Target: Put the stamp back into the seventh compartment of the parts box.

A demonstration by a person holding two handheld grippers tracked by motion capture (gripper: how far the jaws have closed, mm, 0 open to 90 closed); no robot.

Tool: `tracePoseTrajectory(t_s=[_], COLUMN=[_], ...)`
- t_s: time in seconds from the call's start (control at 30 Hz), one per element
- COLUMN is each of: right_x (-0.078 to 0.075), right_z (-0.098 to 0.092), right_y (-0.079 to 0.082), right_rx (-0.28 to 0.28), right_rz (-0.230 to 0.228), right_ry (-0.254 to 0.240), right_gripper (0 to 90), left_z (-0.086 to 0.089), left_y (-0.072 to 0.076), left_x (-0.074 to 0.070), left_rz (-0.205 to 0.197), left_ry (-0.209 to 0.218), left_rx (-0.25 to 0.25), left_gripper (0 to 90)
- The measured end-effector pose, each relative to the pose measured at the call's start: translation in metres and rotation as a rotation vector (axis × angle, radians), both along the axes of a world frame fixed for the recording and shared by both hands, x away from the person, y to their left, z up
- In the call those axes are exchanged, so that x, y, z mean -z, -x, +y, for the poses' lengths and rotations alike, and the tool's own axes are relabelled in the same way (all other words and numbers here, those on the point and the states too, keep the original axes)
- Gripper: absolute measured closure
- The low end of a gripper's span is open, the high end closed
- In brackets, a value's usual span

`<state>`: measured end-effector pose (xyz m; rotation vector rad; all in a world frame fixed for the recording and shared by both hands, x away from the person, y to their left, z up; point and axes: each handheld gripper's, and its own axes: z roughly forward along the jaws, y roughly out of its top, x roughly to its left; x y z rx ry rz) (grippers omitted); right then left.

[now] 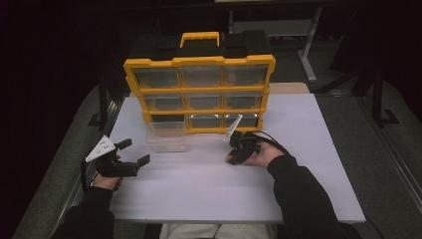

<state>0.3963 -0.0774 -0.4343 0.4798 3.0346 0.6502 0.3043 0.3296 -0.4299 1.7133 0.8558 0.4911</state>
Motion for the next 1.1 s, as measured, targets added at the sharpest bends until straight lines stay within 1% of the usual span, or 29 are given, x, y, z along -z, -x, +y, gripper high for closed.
tracePoseTrajectory(t_s=[0.17, 0.3, 0.5, 0.77, 0.93, 1.1], right_x=[-0.002, -0.003, -0.003, -0.016, -0.024, -0.033], right_z=[0.004, 0.007, 0.01, 0.013, 0.016, 0.018], right_y=[0.001, 0.001, 0.0, -0.001, -0.001, -0.001], right_rx=[-0.016, -0.033, -0.033, -0.033, -0.036, -0.04], right_rz=[-0.009, -0.014, -0.016, -0.037, -0.043, -0.058], right_ry=[0.03, 0.027, 0.03, 0.009, 0.005, -0.003], right_gripper=[64.9, 65.1, 65.1, 65.0, 65.0, 64.9], left_z=[0.0, 0.0, 0.0, 0.0, 0.0, 0.0], left_y=[0.0, 0.0, 0.0, 0.0, 0.0, 0.0], left_x=[0.0, 0.0, 0.0, 0.0, 0.0, 0.0], left_rz=[0.0, 0.001, 0.001, 0.001, 0.001, 0.001], left_ry=[-0.001, -0.001, -0.001, 0.0, -0.001, 0.0], left_rx=[0.002, 0.002, 0.003, 0.001, 0.001, 0.001], left_gripper=[0.0, 0.0, 0.0, 0.0, 0.0, 0.0])
